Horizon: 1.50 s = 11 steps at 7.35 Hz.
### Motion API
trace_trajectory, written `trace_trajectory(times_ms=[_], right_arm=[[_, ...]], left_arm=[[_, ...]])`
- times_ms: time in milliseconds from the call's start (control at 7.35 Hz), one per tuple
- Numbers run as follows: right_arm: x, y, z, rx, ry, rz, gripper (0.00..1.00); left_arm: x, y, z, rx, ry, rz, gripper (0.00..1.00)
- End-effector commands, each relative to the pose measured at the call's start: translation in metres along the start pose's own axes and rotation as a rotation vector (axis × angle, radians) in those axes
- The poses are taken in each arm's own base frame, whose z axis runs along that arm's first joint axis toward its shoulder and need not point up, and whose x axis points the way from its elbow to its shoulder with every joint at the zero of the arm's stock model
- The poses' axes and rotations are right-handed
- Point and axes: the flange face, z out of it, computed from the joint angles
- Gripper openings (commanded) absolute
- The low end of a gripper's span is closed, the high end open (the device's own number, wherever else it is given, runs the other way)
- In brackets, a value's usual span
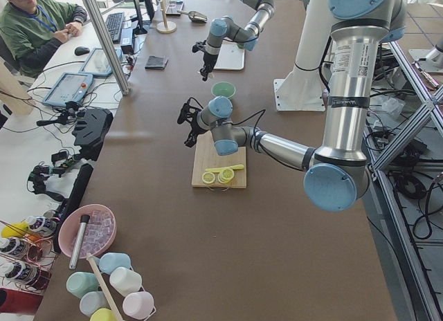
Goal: Put spoon and bun in bowl
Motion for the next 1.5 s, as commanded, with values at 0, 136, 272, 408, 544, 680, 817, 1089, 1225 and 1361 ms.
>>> trace_trajectory(times_ms=[0, 136, 272, 408, 544, 680, 817, 1089, 1225, 1361], right_arm=[[-0.027, 0.053, -0.037, 0.045, 0.094, -0.033, 0.00], [-0.024, 0.097, -0.028, 0.120, 0.125, -0.093, 0.00], [-0.020, 0.127, -0.021, 0.112, 0.133, -0.125, 0.00], [-0.017, 0.136, -0.020, 0.106, 0.133, -0.131, 0.00], [-0.015, 0.132, -0.015, 0.136, 0.140, -0.145, 0.00], [-0.016, 0.124, -0.015, 0.182, 0.136, -0.148, 0.00], [-0.019, 0.114, -0.018, 0.207, 0.130, -0.140, 0.00], [-0.020, 0.103, -0.018, 0.272, 0.135, -0.148, 0.00], [-0.020, 0.105, -0.017, 0.278, 0.137, -0.156, 0.00], [-0.017, 0.117, -0.013, 0.277, 0.139, -0.169, 0.00]], left_arm=[[-0.004, 0.005, 0.007, -0.015, -0.009, -0.001, 0.98], [-0.005, 0.006, 0.008, -0.019, -0.012, -0.002, 0.98], [-0.009, 0.009, 0.011, -0.025, -0.020, -0.005, 0.98], [-0.010, 0.009, 0.012, -0.026, -0.023, -0.006, 0.98], [-0.011, 0.009, 0.012, -0.026, -0.022, -0.007, 0.98], [-0.013, 0.011, 0.014, -0.032, -0.026, -0.009, 0.98], [-0.015, 0.014, 0.017, -0.043, -0.026, -0.009, 0.98], [-0.013, 0.014, 0.018, -0.049, -0.024, -0.012, 0.98], [-0.013, 0.014, 0.020, -0.052, -0.023, -0.013, 0.98], [-0.018, 0.017, 0.027, -0.060, -0.033, -0.016, 0.98]])
